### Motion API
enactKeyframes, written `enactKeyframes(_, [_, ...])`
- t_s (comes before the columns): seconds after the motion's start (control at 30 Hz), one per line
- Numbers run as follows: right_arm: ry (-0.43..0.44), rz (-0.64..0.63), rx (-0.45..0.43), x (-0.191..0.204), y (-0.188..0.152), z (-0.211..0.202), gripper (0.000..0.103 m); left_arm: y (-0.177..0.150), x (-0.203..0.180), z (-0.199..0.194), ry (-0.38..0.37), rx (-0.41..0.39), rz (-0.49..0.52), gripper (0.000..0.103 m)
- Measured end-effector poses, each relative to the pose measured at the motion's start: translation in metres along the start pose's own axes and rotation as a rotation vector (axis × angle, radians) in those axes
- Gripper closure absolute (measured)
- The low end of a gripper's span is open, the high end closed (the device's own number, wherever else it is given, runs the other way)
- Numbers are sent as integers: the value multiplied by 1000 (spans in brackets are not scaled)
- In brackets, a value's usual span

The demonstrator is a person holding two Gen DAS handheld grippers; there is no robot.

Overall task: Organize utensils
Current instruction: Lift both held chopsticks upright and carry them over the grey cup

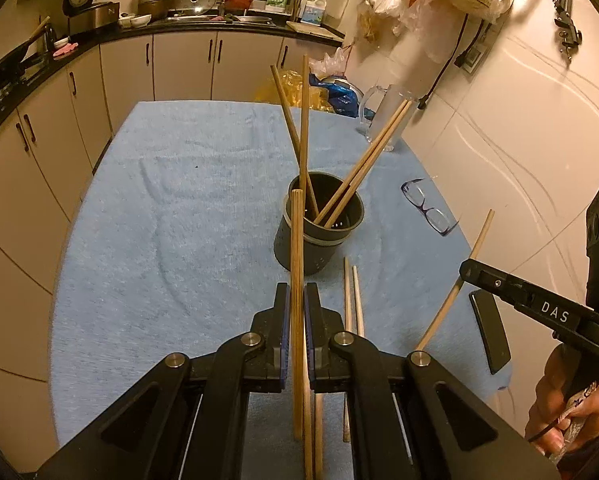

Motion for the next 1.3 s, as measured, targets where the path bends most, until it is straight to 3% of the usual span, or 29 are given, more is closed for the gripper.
enactKeyframes(1.3, [-9, 57, -91, -17, 25, -37, 96, 22, -6, -21, -21, -54, -7, 97])
Point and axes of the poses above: each gripper's, at about its wrist camera, not at the fingertips, and z roughly the way its jaws point, x to its left, y to its top, the point moved 10 cm from there along z, roughly the way its jaws point, and after that the axes turned 9 degrees about -z, right-handed, at the moved point
